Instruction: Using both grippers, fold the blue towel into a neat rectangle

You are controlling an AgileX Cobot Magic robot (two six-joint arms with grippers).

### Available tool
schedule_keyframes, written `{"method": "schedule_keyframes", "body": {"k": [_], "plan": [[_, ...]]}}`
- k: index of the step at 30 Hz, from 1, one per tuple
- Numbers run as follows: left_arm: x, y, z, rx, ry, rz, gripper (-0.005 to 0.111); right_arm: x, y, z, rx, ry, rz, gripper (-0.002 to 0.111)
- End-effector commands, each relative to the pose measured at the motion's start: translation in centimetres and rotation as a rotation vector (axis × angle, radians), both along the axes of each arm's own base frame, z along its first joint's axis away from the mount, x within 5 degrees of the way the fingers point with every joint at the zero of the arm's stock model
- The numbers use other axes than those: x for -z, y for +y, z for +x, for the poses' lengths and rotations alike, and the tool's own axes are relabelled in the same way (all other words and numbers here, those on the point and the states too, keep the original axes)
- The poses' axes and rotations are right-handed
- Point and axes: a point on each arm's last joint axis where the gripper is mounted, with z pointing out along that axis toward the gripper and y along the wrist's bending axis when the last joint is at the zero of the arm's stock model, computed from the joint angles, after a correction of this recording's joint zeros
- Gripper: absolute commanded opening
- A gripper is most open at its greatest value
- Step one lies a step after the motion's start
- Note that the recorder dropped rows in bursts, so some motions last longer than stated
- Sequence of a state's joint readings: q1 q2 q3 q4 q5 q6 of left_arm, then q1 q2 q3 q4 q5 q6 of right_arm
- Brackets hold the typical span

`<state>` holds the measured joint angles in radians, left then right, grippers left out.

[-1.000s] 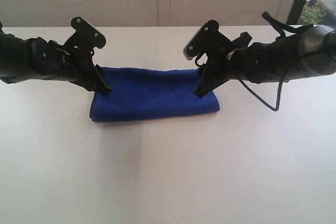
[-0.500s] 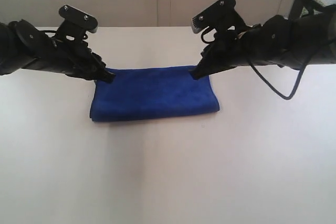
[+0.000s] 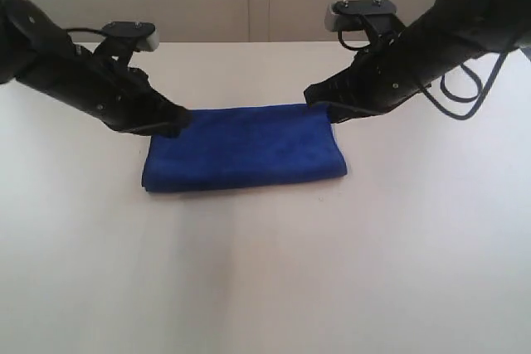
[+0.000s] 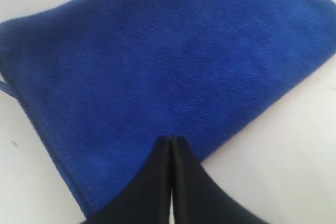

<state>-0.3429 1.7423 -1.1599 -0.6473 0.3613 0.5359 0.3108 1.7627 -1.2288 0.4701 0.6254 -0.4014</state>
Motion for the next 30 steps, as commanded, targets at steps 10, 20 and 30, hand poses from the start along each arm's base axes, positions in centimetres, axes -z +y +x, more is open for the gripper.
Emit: {"method": "schedule_keyframes", "body": {"k": [10, 20, 30], "plan": [[2.3, 1.2, 3.1, -0.159, 0.271, 0.107, 0.000, 4.3, 0.5, 2.8, 0.060, 0.139, -0.018, 0.000], [5.4, 0.7, 4.5, -0.223, 0.279, 0.069, 0.000, 7.6, 0.6, 4.4, 0.133, 0.107, -0.020, 0.000], [6.9, 0.9, 4.3, -0.180, 0.322, 0.135, 0.000, 9.8, 0.6, 3.7, 0.178, 0.264, -0.025, 0.000]]}}
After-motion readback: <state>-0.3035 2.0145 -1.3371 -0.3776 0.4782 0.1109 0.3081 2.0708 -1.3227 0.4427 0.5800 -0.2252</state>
